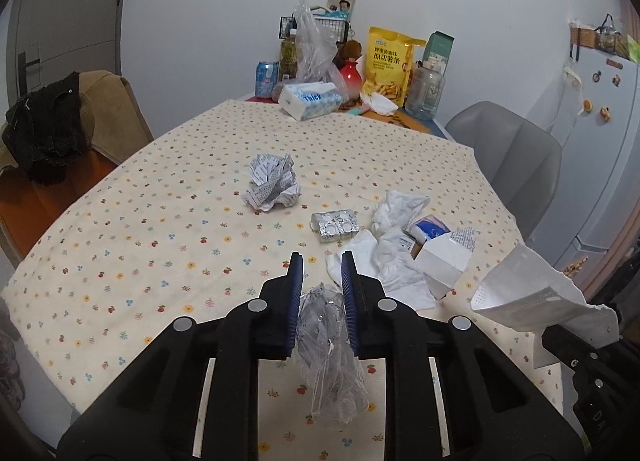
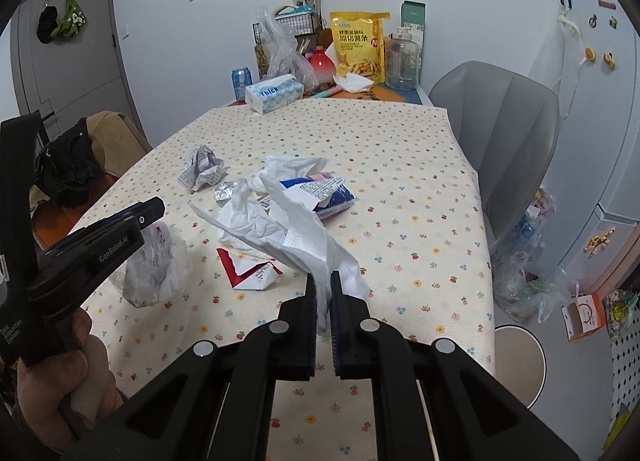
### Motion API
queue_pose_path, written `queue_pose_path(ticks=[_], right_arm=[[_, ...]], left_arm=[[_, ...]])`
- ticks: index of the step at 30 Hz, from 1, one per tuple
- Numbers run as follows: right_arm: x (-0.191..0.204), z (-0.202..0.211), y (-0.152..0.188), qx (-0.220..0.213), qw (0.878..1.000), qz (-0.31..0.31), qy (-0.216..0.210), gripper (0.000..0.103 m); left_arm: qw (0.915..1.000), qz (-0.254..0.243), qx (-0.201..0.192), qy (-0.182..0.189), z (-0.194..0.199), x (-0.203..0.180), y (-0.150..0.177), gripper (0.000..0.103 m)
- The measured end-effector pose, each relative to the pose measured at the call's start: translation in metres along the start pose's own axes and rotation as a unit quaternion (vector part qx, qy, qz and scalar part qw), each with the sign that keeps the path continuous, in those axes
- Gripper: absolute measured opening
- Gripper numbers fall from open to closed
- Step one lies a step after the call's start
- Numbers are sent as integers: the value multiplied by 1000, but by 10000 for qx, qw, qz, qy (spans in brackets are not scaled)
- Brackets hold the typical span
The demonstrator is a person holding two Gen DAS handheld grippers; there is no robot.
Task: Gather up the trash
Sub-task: 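Carry the bottle and tissue with both grippers over to the beige trash bin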
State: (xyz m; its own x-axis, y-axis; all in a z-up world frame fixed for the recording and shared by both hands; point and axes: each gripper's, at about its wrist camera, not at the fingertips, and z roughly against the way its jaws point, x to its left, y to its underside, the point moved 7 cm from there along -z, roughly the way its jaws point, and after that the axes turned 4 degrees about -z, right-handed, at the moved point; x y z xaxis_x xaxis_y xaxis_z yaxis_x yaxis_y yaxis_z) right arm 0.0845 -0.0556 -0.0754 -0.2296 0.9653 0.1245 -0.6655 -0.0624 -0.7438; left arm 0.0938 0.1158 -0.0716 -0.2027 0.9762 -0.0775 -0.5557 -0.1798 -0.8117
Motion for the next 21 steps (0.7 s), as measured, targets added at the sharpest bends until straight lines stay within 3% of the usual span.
queue_pose_path(ticks=[21], right_arm=[[-18, 37, -10, -348, 9992, -144, 158, 7]], left_arm=[[9988, -26, -368, 332, 34, -21, -15, 20]])
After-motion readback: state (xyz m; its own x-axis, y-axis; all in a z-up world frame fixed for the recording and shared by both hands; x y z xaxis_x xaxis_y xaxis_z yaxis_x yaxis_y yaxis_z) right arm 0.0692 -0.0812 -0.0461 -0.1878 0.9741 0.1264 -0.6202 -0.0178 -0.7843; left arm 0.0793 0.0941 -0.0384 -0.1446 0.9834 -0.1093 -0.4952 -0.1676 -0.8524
